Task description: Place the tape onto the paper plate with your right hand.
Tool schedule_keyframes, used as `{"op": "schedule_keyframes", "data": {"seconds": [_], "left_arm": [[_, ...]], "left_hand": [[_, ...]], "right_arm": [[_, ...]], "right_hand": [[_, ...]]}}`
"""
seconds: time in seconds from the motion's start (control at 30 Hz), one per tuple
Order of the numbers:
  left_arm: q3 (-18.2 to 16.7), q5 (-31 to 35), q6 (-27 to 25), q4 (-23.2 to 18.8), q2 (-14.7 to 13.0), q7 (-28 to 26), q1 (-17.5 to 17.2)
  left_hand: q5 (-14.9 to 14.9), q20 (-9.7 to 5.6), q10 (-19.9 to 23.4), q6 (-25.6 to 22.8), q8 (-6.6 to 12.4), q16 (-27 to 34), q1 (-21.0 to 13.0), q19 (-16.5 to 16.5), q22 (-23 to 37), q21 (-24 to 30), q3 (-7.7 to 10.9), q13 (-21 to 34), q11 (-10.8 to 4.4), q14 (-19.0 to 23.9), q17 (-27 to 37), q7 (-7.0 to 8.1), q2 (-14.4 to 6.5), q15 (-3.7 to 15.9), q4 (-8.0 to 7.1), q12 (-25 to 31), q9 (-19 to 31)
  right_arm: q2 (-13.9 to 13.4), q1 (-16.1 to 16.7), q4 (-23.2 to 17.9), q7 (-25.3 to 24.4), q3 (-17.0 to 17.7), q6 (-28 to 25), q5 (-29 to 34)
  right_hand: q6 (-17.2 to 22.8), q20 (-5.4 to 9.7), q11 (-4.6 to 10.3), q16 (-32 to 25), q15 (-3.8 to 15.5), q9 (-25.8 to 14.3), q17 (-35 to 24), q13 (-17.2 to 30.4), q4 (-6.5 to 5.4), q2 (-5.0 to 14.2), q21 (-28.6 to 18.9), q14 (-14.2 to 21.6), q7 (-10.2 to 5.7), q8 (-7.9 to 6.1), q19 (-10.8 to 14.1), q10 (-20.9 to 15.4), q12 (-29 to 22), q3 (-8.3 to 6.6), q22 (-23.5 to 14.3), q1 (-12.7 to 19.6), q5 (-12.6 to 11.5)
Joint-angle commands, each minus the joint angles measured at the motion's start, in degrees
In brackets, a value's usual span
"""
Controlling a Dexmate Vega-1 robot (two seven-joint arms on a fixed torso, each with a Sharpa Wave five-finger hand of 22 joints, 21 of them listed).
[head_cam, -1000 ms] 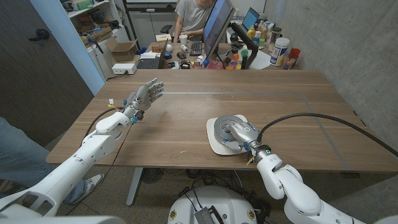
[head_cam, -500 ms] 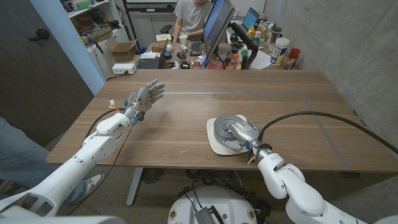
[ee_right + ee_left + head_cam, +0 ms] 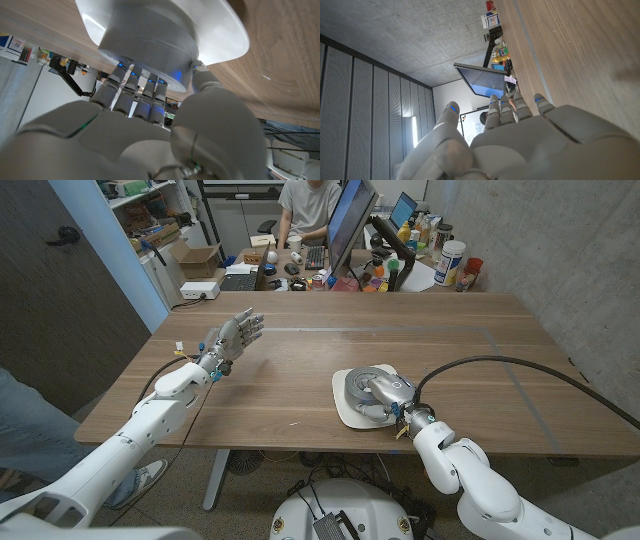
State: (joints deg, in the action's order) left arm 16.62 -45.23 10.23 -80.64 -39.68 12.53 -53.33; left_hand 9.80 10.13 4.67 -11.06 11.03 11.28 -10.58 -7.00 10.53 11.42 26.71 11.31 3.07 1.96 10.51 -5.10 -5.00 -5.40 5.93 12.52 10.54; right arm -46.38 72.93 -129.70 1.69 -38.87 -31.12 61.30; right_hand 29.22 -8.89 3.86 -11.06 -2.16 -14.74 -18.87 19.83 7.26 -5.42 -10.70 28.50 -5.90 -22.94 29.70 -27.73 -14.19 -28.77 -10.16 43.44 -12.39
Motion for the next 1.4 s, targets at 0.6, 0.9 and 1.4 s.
{"op": "schedule_keyframes", "data": {"seconds": [0.6, 0.9, 1.4], "left_arm": [[0.08, 0.06, -0.60, -0.33, -0.33, 0.06, -0.03], [0.15, 0.13, -0.34, 0.10, -0.16, 0.37, 0.36], [-0.34, -0.52, 0.52, 1.07, -0.31, 1.72, -0.13]], "left_hand": [[0.19, 0.48, 0.35, -0.80, 0.08, -0.15, 0.17, 0.13, 0.20, 0.26, 0.50, 0.34, 0.43, 0.36, 0.25, 0.13, -0.10, -0.58, 0.12, -0.03, 0.07], [0.19, 0.49, 0.35, -0.81, 0.07, -0.17, 0.18, 0.14, 0.21, 0.28, 0.54, 0.34, 0.33, 0.32, 0.25, 0.08, -0.12, -0.57, 0.14, -0.03, 0.07], [0.19, 0.48, 0.34, -0.81, 0.04, -0.16, 0.21, 0.12, 0.21, 0.30, 0.60, 0.34, 0.35, 0.34, 0.25, 0.09, -0.14, -0.53, 0.16, -0.04, 0.08]], "right_arm": [[-0.49, -0.19, -1.80, 1.53, 0.73, -2.52, -2.05], [-0.51, 0.55, -3.76, -0.74, 1.60, -2.12, -0.94], [2.36, 3.33, -4.78, -10.03, 4.47, -2.55, -0.10]], "right_hand": [[-6.14, -3.44, -2.05, 0.20, -3.15, 0.69, 0.96, 0.05, -1.29, -1.62, 0.09, -4.63, -0.16, 3.76, -5.43, 4.72, 1.90, 1.94, -0.02, -5.17, -0.74], [-6.13, -3.40, -1.84, -0.24, -2.74, 0.81, 1.17, 0.06, -1.18, -1.65, 0.01, -4.06, -0.22, 3.99, -5.67, 4.43, 1.71, 1.93, -0.03, -5.41, -0.99], [-2.36, -2.57, -0.78, -2.39, 0.94, 1.22, 1.34, 0.25, -0.96, -0.47, -1.71, 0.15, -0.27, 3.56, -1.52, 0.74, 0.21, 1.17, -0.11, -6.08, -1.91]]}}
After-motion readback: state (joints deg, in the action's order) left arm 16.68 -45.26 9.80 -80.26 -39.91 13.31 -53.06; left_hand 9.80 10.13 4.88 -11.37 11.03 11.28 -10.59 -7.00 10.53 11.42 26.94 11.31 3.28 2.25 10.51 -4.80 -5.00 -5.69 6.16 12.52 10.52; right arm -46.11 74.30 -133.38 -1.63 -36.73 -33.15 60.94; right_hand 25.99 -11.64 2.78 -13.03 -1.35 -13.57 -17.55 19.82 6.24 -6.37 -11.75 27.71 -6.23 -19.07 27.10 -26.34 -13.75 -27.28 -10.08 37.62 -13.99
